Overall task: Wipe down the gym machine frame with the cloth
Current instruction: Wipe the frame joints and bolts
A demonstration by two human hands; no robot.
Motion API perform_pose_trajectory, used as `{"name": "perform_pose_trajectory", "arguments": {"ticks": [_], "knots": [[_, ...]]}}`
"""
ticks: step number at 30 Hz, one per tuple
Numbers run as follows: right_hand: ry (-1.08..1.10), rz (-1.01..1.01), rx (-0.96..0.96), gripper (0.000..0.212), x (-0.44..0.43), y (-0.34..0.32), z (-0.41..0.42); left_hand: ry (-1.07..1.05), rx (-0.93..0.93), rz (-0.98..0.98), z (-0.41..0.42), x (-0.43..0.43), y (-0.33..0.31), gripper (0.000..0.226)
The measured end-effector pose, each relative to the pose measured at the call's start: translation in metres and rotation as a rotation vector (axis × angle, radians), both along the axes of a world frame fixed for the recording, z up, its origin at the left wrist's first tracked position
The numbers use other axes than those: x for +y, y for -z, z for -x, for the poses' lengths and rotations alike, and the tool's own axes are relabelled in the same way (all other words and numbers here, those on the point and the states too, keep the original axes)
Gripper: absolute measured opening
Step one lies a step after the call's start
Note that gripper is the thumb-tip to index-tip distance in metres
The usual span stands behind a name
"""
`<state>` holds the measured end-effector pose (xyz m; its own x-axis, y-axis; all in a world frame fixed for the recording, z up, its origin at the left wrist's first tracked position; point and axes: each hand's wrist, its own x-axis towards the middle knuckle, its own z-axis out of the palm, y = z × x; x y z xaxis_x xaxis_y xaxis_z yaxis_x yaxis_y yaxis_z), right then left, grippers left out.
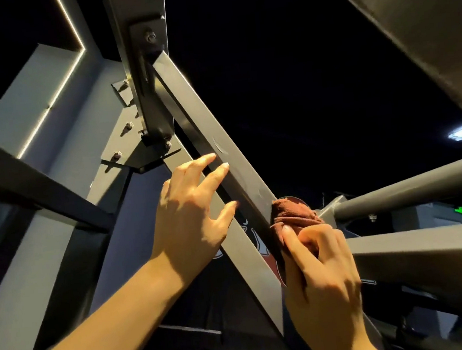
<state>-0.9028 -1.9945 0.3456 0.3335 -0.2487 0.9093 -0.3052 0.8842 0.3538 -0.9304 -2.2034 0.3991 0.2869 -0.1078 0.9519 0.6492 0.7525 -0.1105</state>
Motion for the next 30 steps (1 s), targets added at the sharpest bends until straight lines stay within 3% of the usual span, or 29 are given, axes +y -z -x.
{"name": "perform_pose_trajectory", "arguments": {"ticks": [9, 16, 24, 30], "knots": [[-0.099, -0.040, 0.038, 0.030, -0.113, -0.116, 0.000, 0.118, -0.060, -0.185, -0.009, -0.036, -0.031, 0.063], [-0.015, -0.065, 0.095, 0.035, -0.053, -0.060, 0.007, 0.075, 0.003, -0.117, -0.006, -0.047, -0.064, 0.063], [-0.059, -0.095, 0.071, 0.031, -0.126, -0.145, 0.001, -0.112, 0.004, -0.062, -0.001, -0.068, -0.087, 0.060], [0.009, -0.143, 0.128, 0.050, -0.065, -0.077, 0.003, -0.058, -0.023, -0.027, -0.003, -0.070, -0.083, 0.062]]}}
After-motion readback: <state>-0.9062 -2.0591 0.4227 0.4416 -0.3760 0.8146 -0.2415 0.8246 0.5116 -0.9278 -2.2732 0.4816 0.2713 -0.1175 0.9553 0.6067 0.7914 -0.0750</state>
